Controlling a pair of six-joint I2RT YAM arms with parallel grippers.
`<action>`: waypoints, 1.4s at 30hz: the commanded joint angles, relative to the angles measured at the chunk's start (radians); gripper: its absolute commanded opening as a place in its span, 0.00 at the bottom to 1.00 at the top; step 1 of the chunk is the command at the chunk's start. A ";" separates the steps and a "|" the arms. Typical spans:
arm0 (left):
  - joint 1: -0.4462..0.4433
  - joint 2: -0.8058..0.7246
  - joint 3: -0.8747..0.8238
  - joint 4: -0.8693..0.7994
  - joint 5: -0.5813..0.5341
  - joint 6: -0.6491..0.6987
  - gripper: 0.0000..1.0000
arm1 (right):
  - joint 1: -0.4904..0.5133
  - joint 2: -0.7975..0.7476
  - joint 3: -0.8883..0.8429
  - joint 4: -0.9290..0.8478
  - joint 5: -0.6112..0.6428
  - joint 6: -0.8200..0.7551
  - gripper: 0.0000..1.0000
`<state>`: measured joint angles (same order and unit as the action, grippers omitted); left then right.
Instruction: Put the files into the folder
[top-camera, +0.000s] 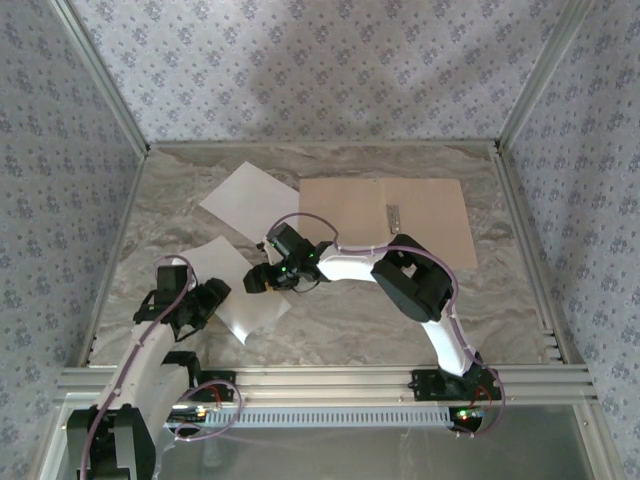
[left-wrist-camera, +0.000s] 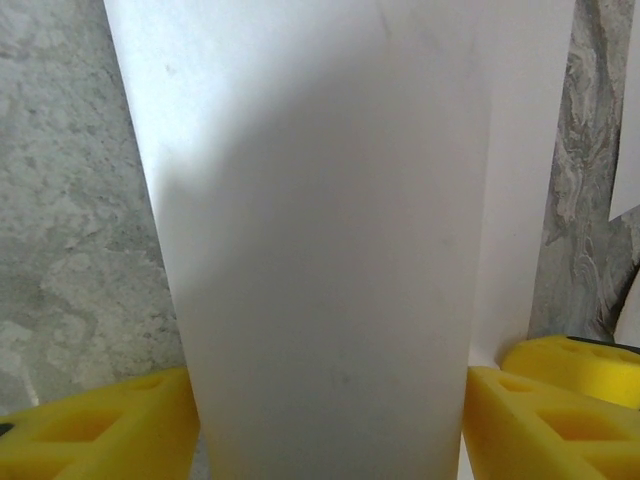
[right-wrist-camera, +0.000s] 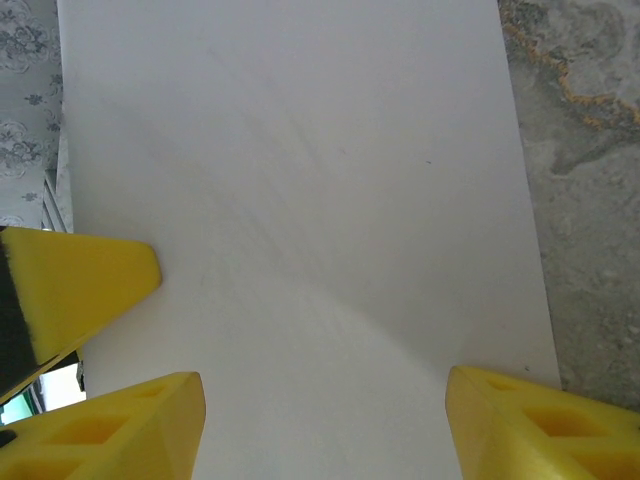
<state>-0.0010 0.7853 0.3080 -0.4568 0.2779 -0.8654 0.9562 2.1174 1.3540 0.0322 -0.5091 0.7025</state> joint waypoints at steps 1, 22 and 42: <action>0.001 0.006 -0.007 0.025 0.024 -0.008 0.66 | 0.016 -0.011 -0.029 -0.046 -0.039 0.036 0.67; 0.001 -0.003 0.006 0.046 0.078 0.008 0.46 | -0.033 -0.093 -0.038 -0.018 -0.079 0.059 0.73; 0.000 -0.028 0.116 0.051 0.199 -0.053 0.40 | -0.173 -0.364 -0.210 0.174 -0.197 0.242 0.78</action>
<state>-0.0010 0.7609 0.3649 -0.4221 0.4160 -0.8944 0.7979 1.8156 1.1809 0.1562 -0.6685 0.8906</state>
